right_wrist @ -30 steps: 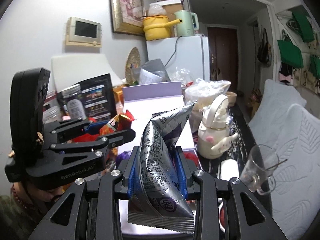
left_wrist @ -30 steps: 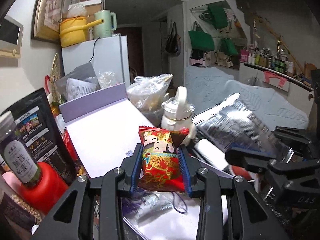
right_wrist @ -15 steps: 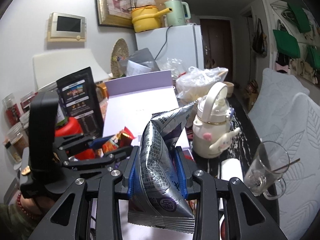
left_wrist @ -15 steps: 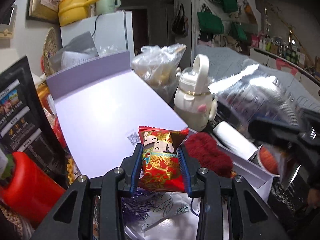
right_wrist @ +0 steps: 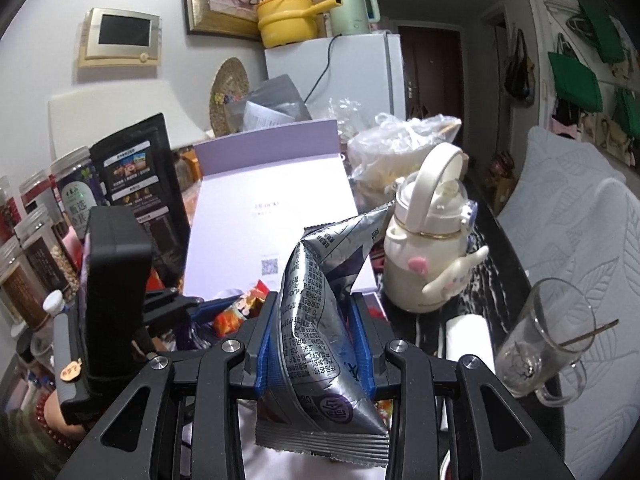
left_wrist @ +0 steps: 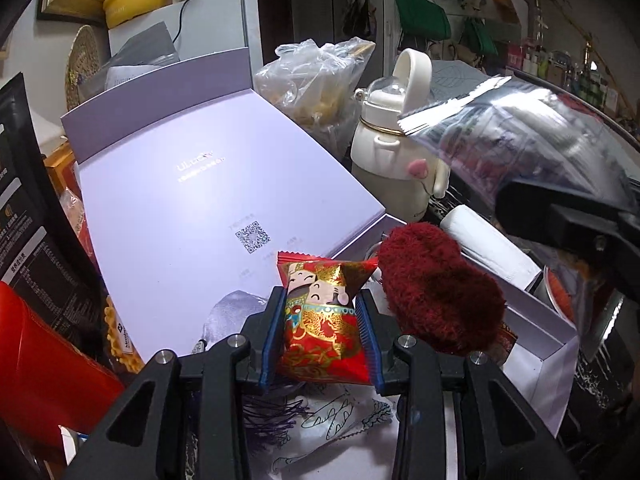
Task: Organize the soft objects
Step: 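Lower the red packet and silver foil bag into the box with both tools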
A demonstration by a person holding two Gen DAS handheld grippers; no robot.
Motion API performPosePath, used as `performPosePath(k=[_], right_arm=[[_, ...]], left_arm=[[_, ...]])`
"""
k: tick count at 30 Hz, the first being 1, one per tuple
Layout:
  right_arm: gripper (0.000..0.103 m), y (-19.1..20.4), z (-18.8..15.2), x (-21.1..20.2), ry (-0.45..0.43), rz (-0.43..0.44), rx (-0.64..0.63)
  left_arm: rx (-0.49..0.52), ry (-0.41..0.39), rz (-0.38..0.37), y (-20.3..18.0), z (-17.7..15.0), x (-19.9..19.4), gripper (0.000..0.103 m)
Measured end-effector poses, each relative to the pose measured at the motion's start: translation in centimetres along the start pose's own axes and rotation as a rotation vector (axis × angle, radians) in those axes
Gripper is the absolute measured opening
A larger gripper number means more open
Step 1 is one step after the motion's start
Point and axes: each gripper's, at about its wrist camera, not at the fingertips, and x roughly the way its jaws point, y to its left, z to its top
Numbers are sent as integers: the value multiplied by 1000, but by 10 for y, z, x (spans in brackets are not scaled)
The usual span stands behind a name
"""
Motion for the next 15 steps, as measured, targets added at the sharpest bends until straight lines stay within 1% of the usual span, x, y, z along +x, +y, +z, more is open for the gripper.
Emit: performPosePath(k=[5,7,11,14,15], right_arm=[[34,-8,-3,11,25,11,23],[34,-11,-6,18,48,36,35],[34,-10,-13,32,81,59,42],[34,-13,-17,40,105,110,76],[34,-13,-18,42,112,110,79]], left_arm=[[-12,4,-8,0,-1,5,35],[-13,9,-12,1,-2,5,35],[-18,20,-26,4,0,10,35],[-31,26,-42,8,1,12,35],[-35,27,-45,9,1,12,35]])
